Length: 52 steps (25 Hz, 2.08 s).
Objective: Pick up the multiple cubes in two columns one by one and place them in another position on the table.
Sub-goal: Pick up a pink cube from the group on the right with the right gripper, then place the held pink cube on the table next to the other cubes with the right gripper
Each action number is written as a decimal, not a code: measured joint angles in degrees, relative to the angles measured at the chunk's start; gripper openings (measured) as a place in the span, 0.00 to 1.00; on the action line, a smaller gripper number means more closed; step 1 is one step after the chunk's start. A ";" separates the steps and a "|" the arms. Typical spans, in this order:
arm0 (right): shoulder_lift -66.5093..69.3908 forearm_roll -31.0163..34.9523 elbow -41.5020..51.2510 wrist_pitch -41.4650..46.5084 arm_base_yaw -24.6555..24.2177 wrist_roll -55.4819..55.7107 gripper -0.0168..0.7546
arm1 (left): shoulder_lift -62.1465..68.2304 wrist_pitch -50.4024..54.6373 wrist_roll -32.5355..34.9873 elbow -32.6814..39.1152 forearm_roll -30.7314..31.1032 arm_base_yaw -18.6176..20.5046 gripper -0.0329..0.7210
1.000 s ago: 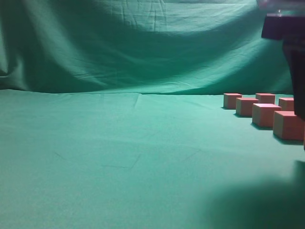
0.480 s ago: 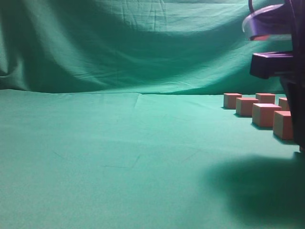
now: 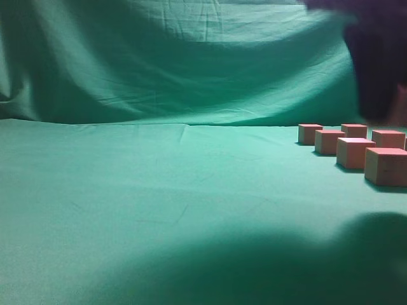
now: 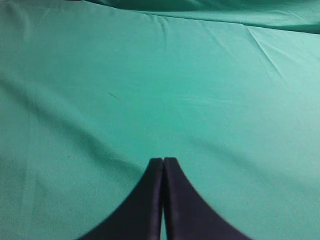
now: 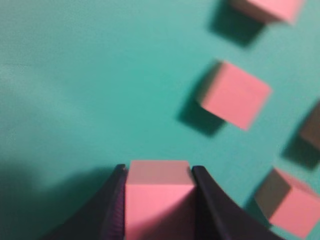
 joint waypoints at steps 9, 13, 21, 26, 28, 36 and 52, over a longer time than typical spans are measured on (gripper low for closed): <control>9.56 3.31 -25.82 6.18 0.00 -20.57 0.37 | 0.00 0.00 0.00 0.00 0.00 0.00 0.04; 19.61 3.07 -36.11 10.46 0.00 -24.12 0.37 | 0.00 0.00 0.00 0.00 0.00 0.00 0.04; 33.11 2.96 -46.40 12.19 0.00 -27.04 0.37 | 0.00 0.00 0.00 0.00 0.00 0.00 0.04; 36.07 1.95 -47.16 10.58 0.00 -27.18 0.37 | 0.00 0.00 0.00 0.00 0.00 0.00 0.04; 36.46 1.19 -47.16 9.83 0.00 -27.18 0.37 | 0.00 0.00 0.00 0.00 0.00 0.00 0.04; 36.90 -0.07 -47.38 6.91 0.00 -26.42 0.37 | 0.00 0.00 0.00 0.00 0.00 0.00 0.04; 38.49 -2.42 -47.82 8.80 0.00 -25.72 0.57 | 0.00 0.00 0.00 0.00 0.00 0.00 0.04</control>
